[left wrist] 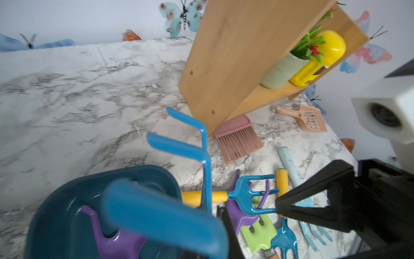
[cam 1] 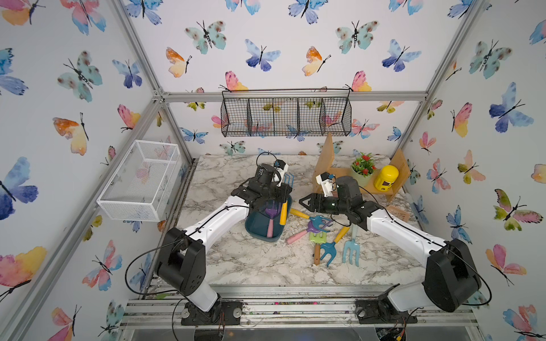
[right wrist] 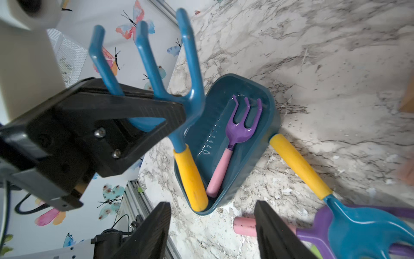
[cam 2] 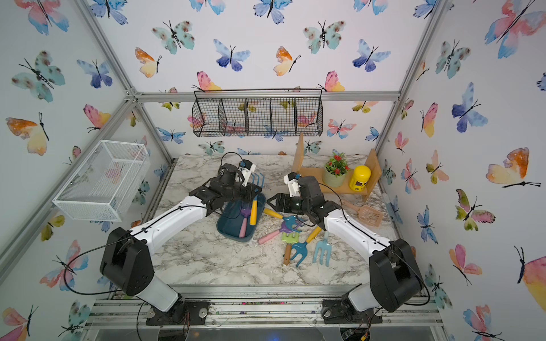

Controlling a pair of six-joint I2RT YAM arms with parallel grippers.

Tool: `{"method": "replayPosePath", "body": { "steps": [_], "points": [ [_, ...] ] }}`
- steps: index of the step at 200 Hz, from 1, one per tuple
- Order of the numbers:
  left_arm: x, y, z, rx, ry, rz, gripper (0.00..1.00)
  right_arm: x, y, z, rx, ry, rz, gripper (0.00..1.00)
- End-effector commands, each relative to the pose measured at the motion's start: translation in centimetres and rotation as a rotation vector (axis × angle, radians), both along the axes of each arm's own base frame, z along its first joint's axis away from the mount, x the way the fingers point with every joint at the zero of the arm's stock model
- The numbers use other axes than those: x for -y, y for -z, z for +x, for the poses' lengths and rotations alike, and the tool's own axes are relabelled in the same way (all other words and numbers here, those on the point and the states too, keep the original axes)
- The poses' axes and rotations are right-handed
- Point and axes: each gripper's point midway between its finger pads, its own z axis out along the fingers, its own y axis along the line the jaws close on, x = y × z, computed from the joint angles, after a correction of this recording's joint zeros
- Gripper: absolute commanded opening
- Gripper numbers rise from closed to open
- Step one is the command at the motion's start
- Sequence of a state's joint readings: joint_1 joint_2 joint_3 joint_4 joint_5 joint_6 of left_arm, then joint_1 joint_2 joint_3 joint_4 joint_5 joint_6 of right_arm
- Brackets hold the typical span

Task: Put the rake into the storage box
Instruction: Pick up the rake at the center of the board, then place the rake in the storage box.

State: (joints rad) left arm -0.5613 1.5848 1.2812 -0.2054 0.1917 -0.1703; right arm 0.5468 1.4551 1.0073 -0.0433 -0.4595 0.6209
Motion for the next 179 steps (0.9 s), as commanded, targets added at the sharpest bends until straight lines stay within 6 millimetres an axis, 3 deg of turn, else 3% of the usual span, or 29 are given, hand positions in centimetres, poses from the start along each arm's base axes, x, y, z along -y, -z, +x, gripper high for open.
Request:
{"method": "replayPosePath", "body": {
  "steps": [1, 26, 48, 80, 126, 179],
  "points": [
    [-4.9, 0.2, 1.4, 0.080, -0.171, 0.183, 0.00, 1.0, 1.0, 0.3, -0.005, 0.065, -0.039, 0.65],
    [-7.8, 2.3, 2.0, 0.069, -0.261, 0.263, 0.00, 1.0, 1.5, 0.2, -0.023, 0.068, -0.039, 0.65],
    [-8.4, 4.7, 1.9, 0.019, -0.267, 0.323, 0.00, 1.0, 1.5, 0.2, -0.026, 0.067, -0.039, 0.64],
    [-8.2, 8.1, 1.7, -0.076, -0.268, 0.348, 0.00, 1.1, 1.5, 0.3, -0.022, 0.069, -0.045, 0.64],
    [-5.9, 10.6, 1.1, -0.096, -0.209, 0.425, 0.00, 1.2, 1.8, 0.2, -0.027, 0.074, -0.051, 0.64],
    [-6.8, 13.1, 0.8, -0.141, -0.230, 0.522, 0.00, 1.6, 2.2, 0.1, -0.029, 0.086, -0.061, 0.64]
  ]
}}
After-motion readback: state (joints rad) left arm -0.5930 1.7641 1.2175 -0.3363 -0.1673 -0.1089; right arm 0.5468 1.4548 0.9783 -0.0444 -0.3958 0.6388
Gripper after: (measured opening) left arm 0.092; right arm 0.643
